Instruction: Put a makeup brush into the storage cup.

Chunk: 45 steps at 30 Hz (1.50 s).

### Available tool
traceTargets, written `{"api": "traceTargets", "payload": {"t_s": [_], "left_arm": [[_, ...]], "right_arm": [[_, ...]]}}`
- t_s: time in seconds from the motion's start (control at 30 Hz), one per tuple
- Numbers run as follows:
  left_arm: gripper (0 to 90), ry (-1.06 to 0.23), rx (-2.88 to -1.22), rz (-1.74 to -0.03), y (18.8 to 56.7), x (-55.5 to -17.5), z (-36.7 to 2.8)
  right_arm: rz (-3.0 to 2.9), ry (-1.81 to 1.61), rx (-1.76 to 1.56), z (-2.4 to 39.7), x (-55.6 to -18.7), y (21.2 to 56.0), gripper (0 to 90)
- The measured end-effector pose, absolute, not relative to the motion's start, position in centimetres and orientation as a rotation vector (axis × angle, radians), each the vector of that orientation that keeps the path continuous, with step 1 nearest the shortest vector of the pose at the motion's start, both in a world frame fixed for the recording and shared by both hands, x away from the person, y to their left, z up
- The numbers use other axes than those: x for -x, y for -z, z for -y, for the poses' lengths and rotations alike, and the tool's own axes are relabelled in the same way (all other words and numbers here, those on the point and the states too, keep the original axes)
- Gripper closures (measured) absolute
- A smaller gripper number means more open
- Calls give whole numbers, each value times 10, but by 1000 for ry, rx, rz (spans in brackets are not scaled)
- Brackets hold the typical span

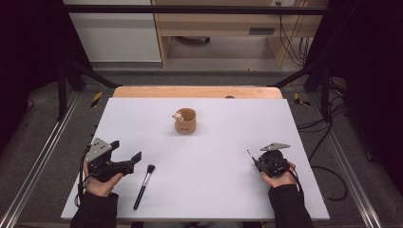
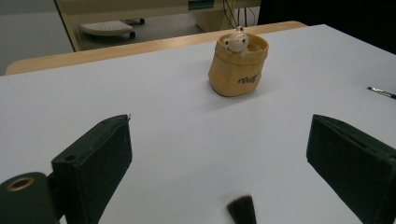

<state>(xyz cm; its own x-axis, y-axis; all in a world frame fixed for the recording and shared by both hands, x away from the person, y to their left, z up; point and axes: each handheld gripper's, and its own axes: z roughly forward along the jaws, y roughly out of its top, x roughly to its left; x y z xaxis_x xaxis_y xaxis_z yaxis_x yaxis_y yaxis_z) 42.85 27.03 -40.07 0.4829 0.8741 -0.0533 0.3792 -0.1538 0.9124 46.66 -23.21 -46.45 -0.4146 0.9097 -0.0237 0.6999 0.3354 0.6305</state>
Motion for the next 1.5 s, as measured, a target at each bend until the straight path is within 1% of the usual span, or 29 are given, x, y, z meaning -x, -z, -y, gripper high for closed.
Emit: {"api": "traceTargets", "payload": {"t_s": [0.27,0.37,0.5,0.77,0.87,1.13,1.5], "left_arm": [[62,-628,-1759,-1070,402,-429,-269],[62,-628,-1756,-1072,402,-430,-270],[62,-629,-1760,-1071,402,-430,-270],[62,-628,-1761,-1069,402,-430,-270],[62,-627,-1762,-1069,402,-430,-270],[62,-628,-1767,-1069,402,-430,-269],[62,-626,-1768,-1068,403,-430,-269]], "right_arm": [[-2285,-761,-1437,231,-474,443,605],[-2344,-698,-1427,227,-480,442,584],[-2408,-621,-1431,220,-487,439,581],[-2508,-511,-1434,217,-499,436,614],[-2555,-451,-1404,216,-503,441,623],[-2597,-401,-1442,215,-507,446,710],[-2614,-359,-1465,214,-509,448,783]]}}
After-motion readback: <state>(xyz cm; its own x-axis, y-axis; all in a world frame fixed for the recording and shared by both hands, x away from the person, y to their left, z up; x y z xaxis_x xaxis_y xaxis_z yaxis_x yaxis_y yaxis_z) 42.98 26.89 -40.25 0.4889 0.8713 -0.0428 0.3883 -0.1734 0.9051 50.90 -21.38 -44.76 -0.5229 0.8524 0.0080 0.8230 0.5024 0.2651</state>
